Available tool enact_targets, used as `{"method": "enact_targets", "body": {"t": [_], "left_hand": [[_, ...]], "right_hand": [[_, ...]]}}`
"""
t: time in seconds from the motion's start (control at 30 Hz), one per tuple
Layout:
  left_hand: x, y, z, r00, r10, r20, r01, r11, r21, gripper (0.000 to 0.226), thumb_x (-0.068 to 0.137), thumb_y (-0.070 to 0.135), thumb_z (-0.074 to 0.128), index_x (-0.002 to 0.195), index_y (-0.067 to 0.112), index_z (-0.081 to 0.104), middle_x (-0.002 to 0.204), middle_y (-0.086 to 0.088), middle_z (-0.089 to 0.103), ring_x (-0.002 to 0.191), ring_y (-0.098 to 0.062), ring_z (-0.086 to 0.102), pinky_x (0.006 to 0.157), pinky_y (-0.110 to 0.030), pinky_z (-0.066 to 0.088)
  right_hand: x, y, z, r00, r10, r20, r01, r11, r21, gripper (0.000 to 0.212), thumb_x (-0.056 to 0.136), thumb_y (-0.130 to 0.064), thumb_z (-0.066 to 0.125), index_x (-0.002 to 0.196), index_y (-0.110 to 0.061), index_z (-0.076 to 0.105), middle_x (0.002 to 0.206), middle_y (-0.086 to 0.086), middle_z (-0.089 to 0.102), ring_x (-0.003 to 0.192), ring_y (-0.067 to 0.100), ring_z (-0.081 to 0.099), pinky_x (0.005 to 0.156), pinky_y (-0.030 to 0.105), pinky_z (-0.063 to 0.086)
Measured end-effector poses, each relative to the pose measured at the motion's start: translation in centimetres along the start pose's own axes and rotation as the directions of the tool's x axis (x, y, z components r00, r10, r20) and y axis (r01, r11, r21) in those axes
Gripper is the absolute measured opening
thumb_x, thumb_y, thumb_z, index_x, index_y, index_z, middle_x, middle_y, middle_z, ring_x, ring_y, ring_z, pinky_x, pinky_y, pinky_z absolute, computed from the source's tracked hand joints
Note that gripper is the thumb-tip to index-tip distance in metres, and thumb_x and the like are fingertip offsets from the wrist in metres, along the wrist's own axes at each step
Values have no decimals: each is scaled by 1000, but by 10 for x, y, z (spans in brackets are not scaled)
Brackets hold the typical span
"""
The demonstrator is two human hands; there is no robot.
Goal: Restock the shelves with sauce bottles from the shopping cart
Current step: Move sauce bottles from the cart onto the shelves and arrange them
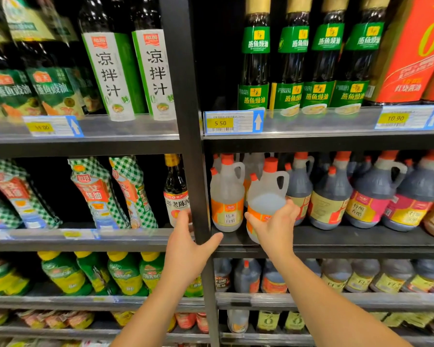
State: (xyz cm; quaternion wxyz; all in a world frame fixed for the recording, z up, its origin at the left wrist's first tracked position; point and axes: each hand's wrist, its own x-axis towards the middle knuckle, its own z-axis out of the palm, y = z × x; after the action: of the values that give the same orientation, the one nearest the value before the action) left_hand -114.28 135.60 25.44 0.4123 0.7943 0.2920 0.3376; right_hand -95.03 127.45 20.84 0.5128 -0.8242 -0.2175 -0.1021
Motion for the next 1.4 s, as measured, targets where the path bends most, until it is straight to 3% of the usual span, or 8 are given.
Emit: {"method": "enact_targets", "body": {"t": [0.1,0.27,0.57,0.8,0.9,1.0,1.23,1.4], "left_hand": [[4,-4,3,1000,19,21,-20,1000,8,48,80,27,76,107,47,41,99,40,56,93,21,53,65,2,39],[8,-11,3,999,41,20,-42,998,39,52,84,20,72,101,56,38,94,35,59,91,17,55,64,0,40],[7,-18,2,996,72,44,-73,997,36,54,85,23,71,104,60,36,96,32,61,95,13,58,67,-3,44],[1,-20,2,996,90,14,-90,996,-10,50,83,31,72,112,53,38,107,29,58,104,4,57,74,-19,52],[-12,-22,3,980,93,-177,-97,995,-17,58,79,39,74,123,42,37,118,19,50,110,-1,51,82,-33,53],[-26,-20,6,935,260,-242,-267,964,3,49,76,44,67,117,32,42,112,14,43,104,-6,51,71,-28,50],[-43,-18,52,957,282,70,-278,959,-58,42,79,27,75,107,40,45,98,18,49,97,-6,54,70,-23,46],[-49,-14,114,908,259,329,-241,966,-95,41,79,37,71,107,44,42,98,19,51,95,-4,54,70,-22,46]], "right_hand": [[1,-6,-1,998,0,-65,-18,956,-292,106,59,-64,80,130,-1,33,120,14,41,112,35,45,72,44,52],[6,-10,6,997,20,-72,-49,898,-438,107,61,-75,68,127,3,37,113,15,45,104,32,50,61,39,51],[11,-9,24,995,88,-46,-99,899,-426,107,68,-69,66,129,13,35,127,27,40,115,41,43,88,40,48],[8,-4,18,998,59,-26,-64,940,-336,100,70,-55,76,130,13,34,122,24,41,113,40,43,98,44,42],[2,1,10,1000,26,-11,-28,967,-254,97,74,-47,78,136,11,31,123,23,39,114,41,40,94,46,45],[-10,6,-3,999,-19,-33,11,972,-236,91,79,-54,69,142,-3,27,128,14,37,117,36,44,76,46,51],[-50,48,-50,998,-29,-51,13,959,-281,81,82,-56,63,142,-14,29,125,2,41,107,22,54,61,33,50],[-91,103,-95,994,89,-69,-106,945,-310,79,84,-55,63,143,-16,27,129,3,40,106,18,53,62,25,45]]}}
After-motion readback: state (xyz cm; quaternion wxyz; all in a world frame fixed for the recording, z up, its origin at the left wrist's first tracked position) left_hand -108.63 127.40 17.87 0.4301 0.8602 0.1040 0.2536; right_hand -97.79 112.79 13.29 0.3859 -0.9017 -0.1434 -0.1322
